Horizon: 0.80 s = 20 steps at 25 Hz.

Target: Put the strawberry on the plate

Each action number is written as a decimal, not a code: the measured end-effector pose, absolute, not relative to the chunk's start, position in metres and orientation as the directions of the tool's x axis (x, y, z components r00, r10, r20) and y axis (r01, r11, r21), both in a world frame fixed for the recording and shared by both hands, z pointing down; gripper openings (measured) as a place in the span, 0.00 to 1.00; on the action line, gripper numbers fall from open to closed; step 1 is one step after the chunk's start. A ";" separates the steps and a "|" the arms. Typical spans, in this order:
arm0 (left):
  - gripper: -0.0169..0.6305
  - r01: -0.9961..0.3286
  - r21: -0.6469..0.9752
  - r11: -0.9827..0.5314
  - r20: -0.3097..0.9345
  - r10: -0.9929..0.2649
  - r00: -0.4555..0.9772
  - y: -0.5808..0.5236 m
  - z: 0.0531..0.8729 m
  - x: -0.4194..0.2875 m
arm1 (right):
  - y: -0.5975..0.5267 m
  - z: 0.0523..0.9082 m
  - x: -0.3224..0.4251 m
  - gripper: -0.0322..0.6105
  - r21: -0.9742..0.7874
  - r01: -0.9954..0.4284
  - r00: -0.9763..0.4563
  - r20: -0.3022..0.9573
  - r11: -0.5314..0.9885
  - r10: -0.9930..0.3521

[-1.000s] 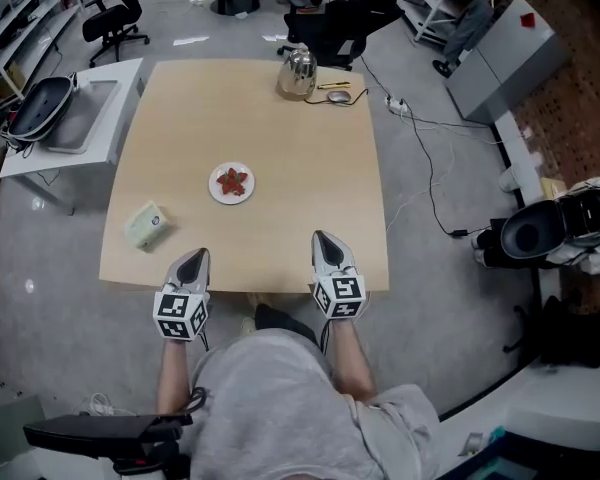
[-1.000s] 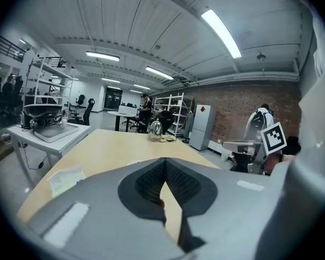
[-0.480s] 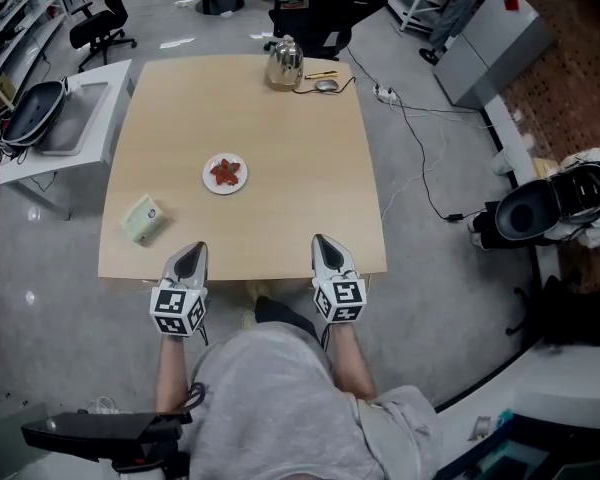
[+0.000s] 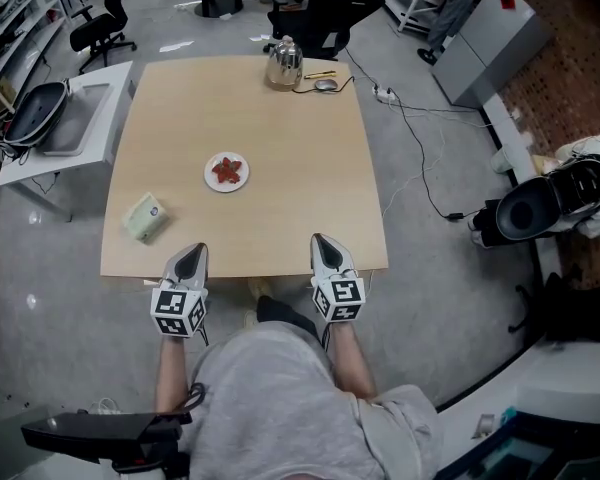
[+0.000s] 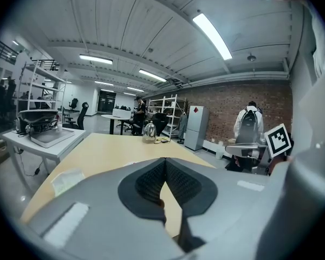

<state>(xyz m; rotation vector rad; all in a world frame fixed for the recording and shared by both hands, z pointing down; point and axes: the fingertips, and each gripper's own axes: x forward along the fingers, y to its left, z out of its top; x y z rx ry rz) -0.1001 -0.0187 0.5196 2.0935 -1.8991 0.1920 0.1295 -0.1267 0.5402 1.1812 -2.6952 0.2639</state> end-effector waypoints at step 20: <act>0.06 -0.987 0.138 -0.085 0.303 -0.945 0.124 -0.022 0.521 -0.097 | -0.127 0.539 0.130 0.06 -0.089 -0.738 -0.667 0.247 0.669 -0.702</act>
